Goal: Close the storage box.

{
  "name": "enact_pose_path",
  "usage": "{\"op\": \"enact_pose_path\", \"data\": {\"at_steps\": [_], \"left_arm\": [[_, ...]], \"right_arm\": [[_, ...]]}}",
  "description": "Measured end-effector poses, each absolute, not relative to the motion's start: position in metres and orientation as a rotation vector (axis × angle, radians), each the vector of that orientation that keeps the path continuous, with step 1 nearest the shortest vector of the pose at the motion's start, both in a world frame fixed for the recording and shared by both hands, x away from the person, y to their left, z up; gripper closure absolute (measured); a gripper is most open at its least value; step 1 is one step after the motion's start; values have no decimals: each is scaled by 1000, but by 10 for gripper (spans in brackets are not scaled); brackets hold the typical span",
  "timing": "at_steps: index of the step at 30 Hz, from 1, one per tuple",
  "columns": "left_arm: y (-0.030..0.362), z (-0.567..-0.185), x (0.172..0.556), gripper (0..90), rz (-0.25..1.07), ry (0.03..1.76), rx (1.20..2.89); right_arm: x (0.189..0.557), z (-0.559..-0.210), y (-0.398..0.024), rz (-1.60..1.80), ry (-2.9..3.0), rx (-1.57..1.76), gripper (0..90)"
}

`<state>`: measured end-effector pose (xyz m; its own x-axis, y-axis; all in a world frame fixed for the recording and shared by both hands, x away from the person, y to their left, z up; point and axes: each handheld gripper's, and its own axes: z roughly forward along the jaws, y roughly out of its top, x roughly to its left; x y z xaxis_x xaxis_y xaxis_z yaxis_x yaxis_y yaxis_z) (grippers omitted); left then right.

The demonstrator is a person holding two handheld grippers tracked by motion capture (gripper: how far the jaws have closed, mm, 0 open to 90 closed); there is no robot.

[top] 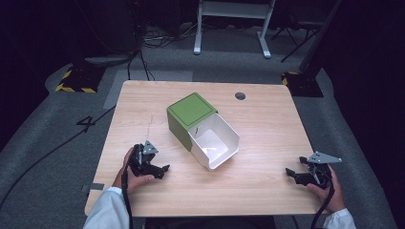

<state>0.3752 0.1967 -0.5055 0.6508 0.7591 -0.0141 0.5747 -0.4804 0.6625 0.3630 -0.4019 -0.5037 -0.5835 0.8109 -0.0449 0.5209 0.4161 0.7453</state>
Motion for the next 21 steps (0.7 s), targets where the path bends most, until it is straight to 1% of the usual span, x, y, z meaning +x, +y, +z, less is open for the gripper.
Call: {"op": "enact_pose_path", "data": {"at_steps": [6, 17, 18, 21], "left_arm": [[197, -506, 375, 1, 373, 1034, 2223], [197, -506, 375, 1, 374, 1034, 2224], [197, -506, 375, 1, 373, 1034, 2223], [197, -506, 375, 1, 373, 1034, 2223]], "right_arm": [[363, -504, -401, 988, 2279, 1118, 161], [365, -498, -401, 1046, 2318, 1045, 224], [367, -493, -395, 1075, 2331, 1018, 246], [371, -481, -381, 1069, 2358, 941, 261]]}}
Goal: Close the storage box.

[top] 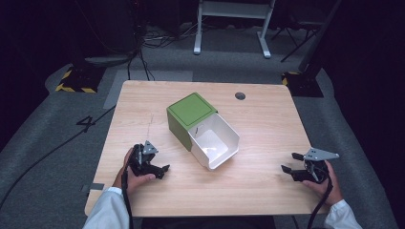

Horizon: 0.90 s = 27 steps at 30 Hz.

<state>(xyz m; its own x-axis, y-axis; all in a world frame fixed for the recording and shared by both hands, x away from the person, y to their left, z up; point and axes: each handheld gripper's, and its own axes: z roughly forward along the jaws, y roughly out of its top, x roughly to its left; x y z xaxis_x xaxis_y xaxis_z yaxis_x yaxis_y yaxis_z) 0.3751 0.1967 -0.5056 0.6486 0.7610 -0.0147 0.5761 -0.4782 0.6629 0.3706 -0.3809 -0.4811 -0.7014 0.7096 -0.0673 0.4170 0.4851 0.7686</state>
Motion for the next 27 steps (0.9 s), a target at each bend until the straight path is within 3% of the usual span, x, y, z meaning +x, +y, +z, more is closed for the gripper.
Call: {"op": "enact_pose_path", "data": {"at_steps": [13, 27], "left_arm": [[197, -506, 375, 1, 373, 1034, 2223], [196, -506, 374, 1, 375, 1046, 2218]], "right_arm": [[390, -441, -317, 1191, 2457, 695, 300], [398, -437, -244, 1228, 2559, 575, 335]]}}
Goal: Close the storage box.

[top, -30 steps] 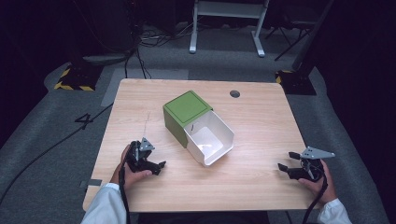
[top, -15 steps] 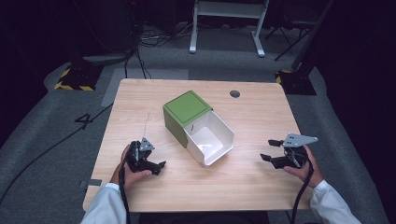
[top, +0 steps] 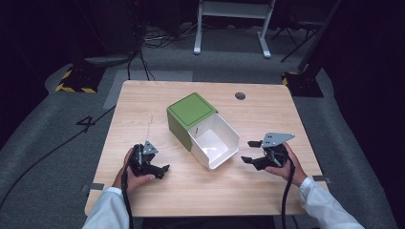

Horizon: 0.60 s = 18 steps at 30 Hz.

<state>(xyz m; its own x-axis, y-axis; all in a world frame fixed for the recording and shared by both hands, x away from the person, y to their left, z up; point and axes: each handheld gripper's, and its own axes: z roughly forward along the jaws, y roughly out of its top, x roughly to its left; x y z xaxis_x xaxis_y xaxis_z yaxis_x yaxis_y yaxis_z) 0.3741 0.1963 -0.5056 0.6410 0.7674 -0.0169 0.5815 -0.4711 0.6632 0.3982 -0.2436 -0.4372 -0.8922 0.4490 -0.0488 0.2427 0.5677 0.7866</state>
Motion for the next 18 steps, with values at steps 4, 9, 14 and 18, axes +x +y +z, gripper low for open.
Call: {"op": "enact_pose_path", "data": {"at_steps": [4, 9, 14, 18], "left_arm": [[196, -506, 374, 1, 375, 1047, 2217], [196, -505, 373, 3, 377, 1052, 2219], [196, -505, 373, 3, 381, 1048, 2220], [196, -506, 372, 3, 380, 1050, 2217]], "right_arm": [[401, -443, -229, 1213, 2586, 552, 345], [401, -447, -213, 1219, 2608, 511, 344], [402, -453, -197, 1201, 2636, 462, 345], [403, -457, -190, 1157, 2649, 430, 363]]}}
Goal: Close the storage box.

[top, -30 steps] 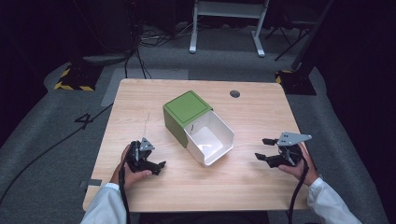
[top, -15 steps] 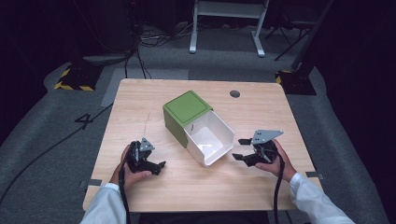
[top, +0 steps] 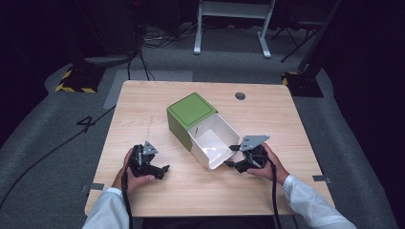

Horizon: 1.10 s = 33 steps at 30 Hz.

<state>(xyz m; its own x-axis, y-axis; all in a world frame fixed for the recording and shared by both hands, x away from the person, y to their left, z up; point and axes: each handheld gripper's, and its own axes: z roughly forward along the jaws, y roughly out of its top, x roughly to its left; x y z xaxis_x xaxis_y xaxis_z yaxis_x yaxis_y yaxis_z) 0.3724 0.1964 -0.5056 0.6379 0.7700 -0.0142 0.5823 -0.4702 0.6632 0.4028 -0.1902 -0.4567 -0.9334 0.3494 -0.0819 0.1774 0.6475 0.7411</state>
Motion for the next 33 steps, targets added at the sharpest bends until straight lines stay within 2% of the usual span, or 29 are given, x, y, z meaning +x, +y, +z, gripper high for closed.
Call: {"op": "enact_pose_path", "data": {"at_steps": [33], "left_arm": [[196, -506, 372, 3, 379, 1048, 2216]], "right_arm": [[435, -462, -146, 978, 2558, 394, 331]]}}
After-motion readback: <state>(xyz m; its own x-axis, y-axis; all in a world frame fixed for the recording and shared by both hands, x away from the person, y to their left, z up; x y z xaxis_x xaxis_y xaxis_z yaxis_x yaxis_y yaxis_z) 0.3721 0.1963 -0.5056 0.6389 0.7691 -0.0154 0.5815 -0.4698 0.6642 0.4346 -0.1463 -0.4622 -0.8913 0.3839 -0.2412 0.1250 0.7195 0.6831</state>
